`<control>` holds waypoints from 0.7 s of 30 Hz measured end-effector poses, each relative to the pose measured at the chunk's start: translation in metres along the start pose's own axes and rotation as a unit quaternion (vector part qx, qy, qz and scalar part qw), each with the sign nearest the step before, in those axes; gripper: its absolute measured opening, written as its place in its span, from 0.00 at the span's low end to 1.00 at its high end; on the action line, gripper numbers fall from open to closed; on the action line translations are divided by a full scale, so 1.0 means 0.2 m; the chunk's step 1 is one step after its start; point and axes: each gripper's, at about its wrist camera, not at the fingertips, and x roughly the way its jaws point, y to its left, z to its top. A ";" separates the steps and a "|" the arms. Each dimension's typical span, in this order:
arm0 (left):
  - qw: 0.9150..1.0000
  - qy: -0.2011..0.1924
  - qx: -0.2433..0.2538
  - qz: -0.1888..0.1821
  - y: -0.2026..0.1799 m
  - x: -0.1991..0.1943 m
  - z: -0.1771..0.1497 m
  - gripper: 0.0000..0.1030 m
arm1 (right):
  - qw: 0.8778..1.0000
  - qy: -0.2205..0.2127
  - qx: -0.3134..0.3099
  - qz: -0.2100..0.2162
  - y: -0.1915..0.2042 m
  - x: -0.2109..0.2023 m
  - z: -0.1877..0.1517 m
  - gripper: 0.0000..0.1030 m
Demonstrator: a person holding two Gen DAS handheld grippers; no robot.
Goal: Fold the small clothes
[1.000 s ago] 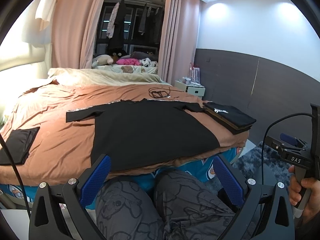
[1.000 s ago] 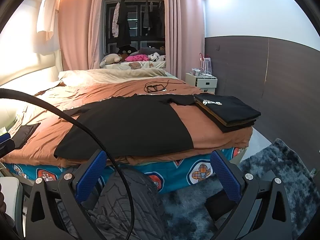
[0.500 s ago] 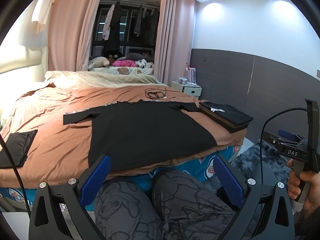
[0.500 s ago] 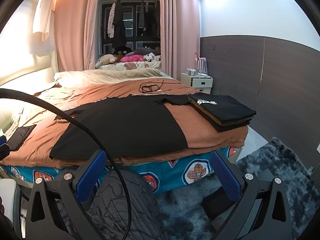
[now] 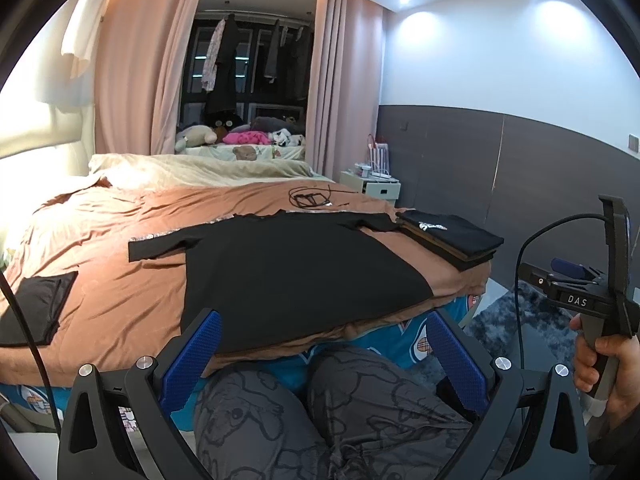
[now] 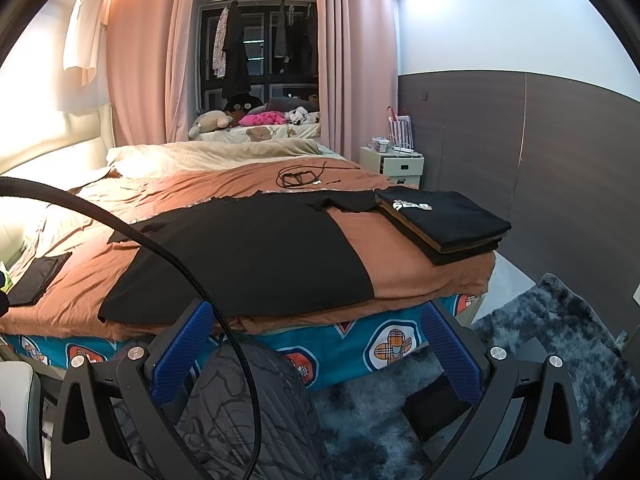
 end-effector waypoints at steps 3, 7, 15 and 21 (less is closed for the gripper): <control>1.000 -0.003 0.003 -0.006 0.00 -0.01 0.00 1.00 | 1.000 0.001 0.000 0.001 0.00 0.00 0.00 1.00; 1.000 -0.004 0.004 -0.004 0.00 -0.01 0.00 1.00 | 1.000 -0.001 0.000 0.002 -0.01 0.00 0.00 1.00; 1.000 -0.004 0.006 -0.008 0.00 -0.01 0.00 0.99 | 1.000 0.001 0.002 0.003 -0.01 0.03 -0.01 1.00; 1.000 -0.007 -0.004 -0.009 0.04 0.02 0.01 0.99 | 1.000 0.009 0.008 0.006 -0.02 0.12 0.00 1.00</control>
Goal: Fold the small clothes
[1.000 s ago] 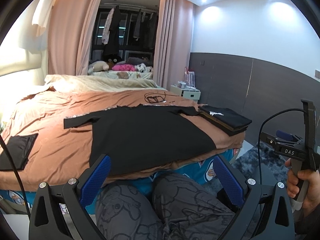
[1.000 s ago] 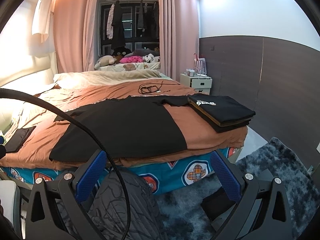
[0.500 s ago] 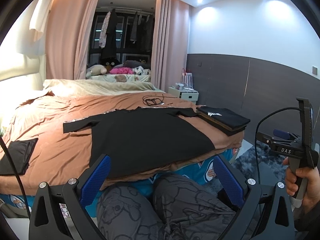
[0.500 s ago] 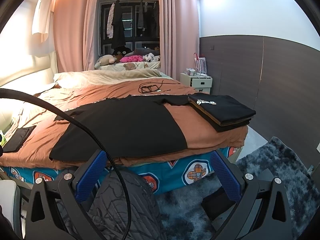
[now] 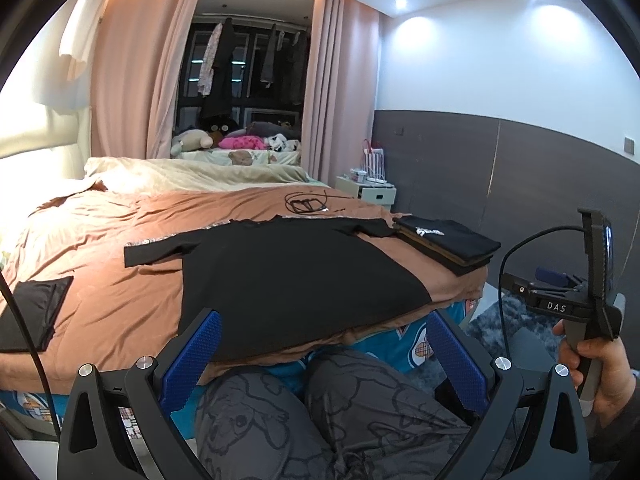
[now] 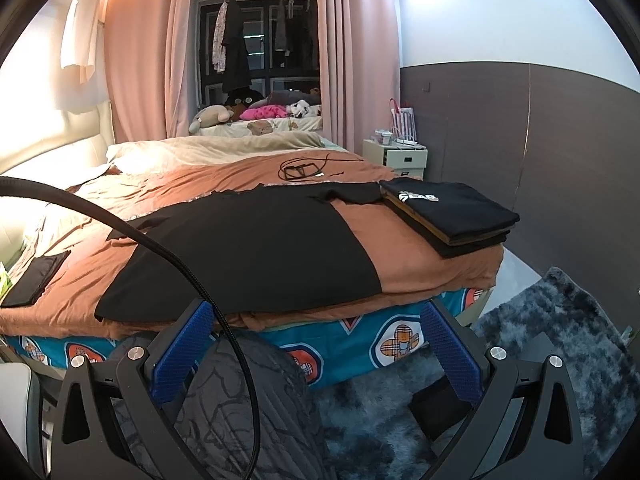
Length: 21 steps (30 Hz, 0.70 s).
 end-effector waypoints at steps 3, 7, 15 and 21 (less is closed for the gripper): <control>1.000 -0.001 -0.008 0.003 0.05 0.04 0.02 0.99 | 1.000 -0.002 -0.001 0.002 0.00 0.06 0.02 1.00; 1.000 0.005 -0.016 0.011 0.11 0.11 0.05 0.99 | 1.000 -0.004 -0.001 0.008 0.01 0.16 0.05 1.00; 0.999 0.007 -0.024 0.036 0.24 0.24 0.14 0.99 | 1.000 -0.008 -0.007 0.016 0.01 0.34 0.11 1.00; 0.998 0.021 -0.033 0.049 0.36 0.38 0.22 0.99 | 1.000 0.009 0.011 0.016 0.00 0.51 0.14 1.00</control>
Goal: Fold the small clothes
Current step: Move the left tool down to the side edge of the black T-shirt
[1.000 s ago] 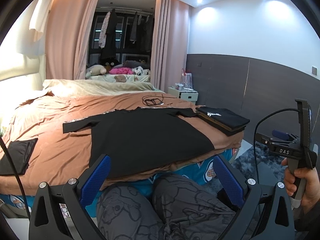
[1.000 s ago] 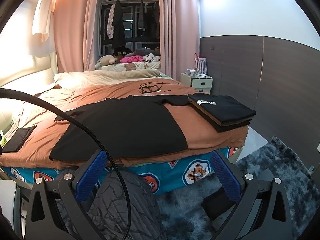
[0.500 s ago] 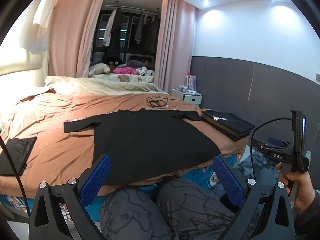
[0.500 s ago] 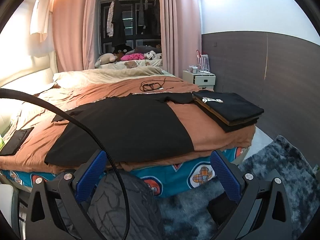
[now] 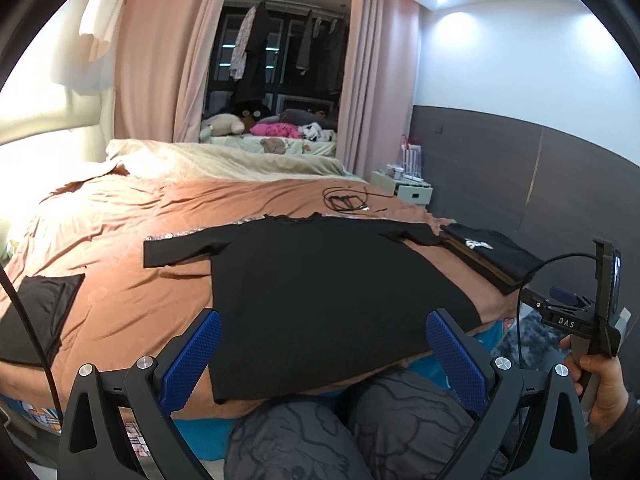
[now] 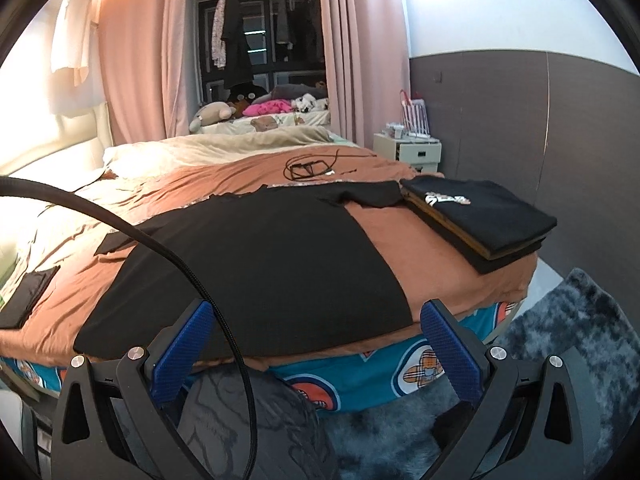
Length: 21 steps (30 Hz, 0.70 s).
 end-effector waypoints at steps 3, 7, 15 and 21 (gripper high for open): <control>1.000 0.002 -0.005 0.009 0.05 0.05 0.04 0.99 | 1.000 0.001 0.007 0.003 0.01 0.05 0.04 1.00; 1.000 0.010 -0.020 0.016 0.11 0.13 0.10 0.99 | 1.000 0.007 0.005 0.014 0.02 0.12 0.11 1.00; 0.998 0.018 -0.038 0.039 0.23 0.25 0.20 0.98 | 0.999 0.005 -0.016 0.038 0.04 0.27 0.27 1.00; 0.995 0.027 -0.067 0.063 0.40 0.34 0.26 0.95 | 0.998 0.016 -0.037 0.054 0.08 0.46 0.36 1.00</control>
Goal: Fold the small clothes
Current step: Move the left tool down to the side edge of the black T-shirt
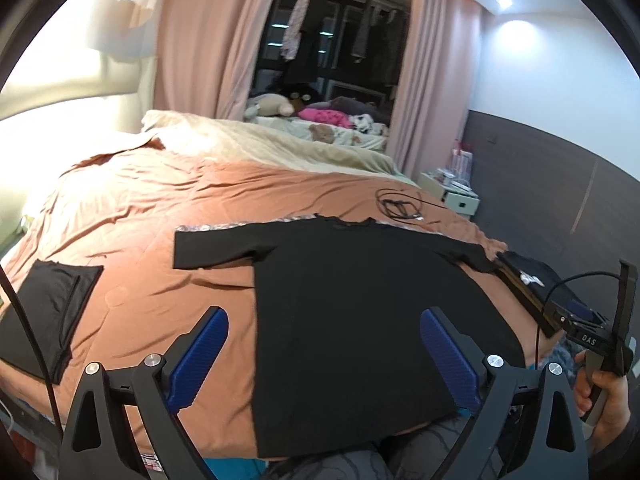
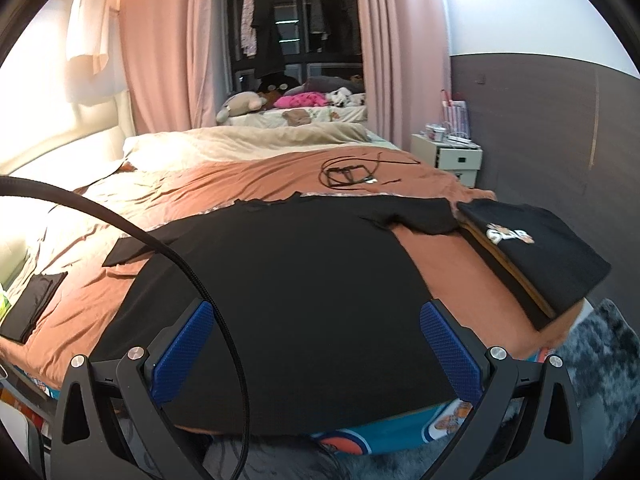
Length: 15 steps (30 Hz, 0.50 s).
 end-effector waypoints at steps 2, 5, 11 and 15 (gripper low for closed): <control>1.000 0.005 -0.008 0.010 0.05 0.04 0.02 0.94 | 1.000 0.006 -0.007 0.006 0.00 0.07 0.04 1.00; 0.999 0.011 -0.019 0.024 0.14 0.09 0.07 0.90 | 1.000 0.014 -0.014 0.016 0.01 0.16 0.09 1.00; 0.998 0.017 -0.045 0.046 0.31 0.20 0.17 0.89 | 0.998 0.027 -0.026 0.040 0.03 0.33 0.19 1.00; 0.996 0.023 -0.062 0.057 0.43 0.29 0.24 0.88 | 0.997 0.039 -0.039 0.057 0.06 0.46 0.27 1.00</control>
